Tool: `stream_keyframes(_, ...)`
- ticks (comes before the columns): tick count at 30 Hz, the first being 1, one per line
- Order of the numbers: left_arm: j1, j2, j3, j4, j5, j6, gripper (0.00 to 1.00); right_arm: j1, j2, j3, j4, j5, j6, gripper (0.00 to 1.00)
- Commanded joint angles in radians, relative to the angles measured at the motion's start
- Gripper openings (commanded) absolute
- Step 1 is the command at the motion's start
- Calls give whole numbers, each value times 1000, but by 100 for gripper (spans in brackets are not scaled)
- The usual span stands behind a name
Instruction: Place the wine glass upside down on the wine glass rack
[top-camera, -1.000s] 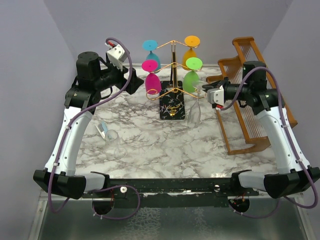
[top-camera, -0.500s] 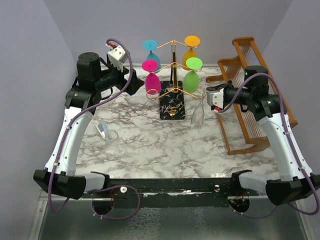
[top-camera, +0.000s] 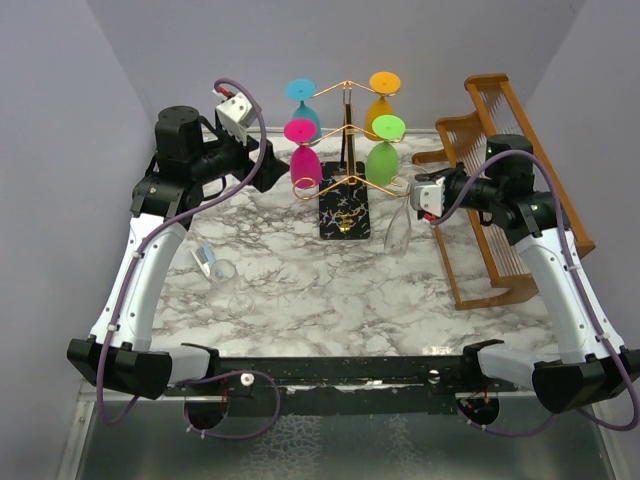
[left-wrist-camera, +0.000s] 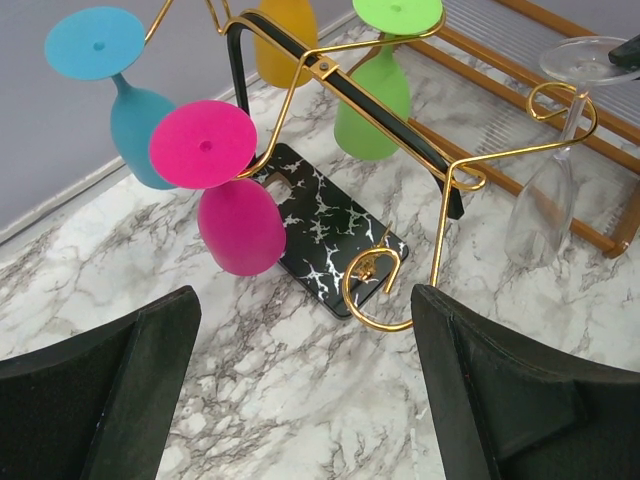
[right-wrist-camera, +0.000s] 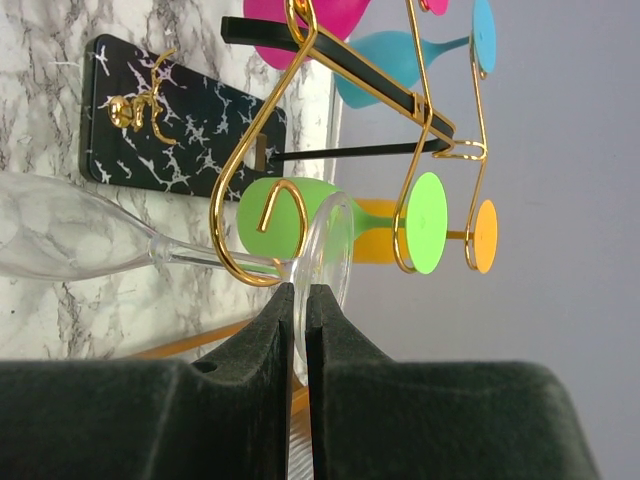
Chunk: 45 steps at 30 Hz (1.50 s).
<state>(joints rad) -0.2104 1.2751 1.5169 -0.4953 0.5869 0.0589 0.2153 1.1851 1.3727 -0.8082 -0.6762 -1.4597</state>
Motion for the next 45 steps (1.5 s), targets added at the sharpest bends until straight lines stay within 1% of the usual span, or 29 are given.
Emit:
stream_keyframes(1,5,-23,-6,19,34,3,89,1,-3,-9,58,28,25,7)
stream_keyframes(10,6,-26,-15,19,38,7,89,1,31,-31,113,-1,26,9)
stream_keyframes(24,6,-12,-5,16,47,8,89,2,87,0,105,-96,22,11)
stream_keyframes(31,7,-10,-9,15,48,12,89,6,101,6,70,-173,-2,16)
stream_keyframes(45,7,-11,-18,20,54,11,89,8,105,0,57,-243,-10,24)
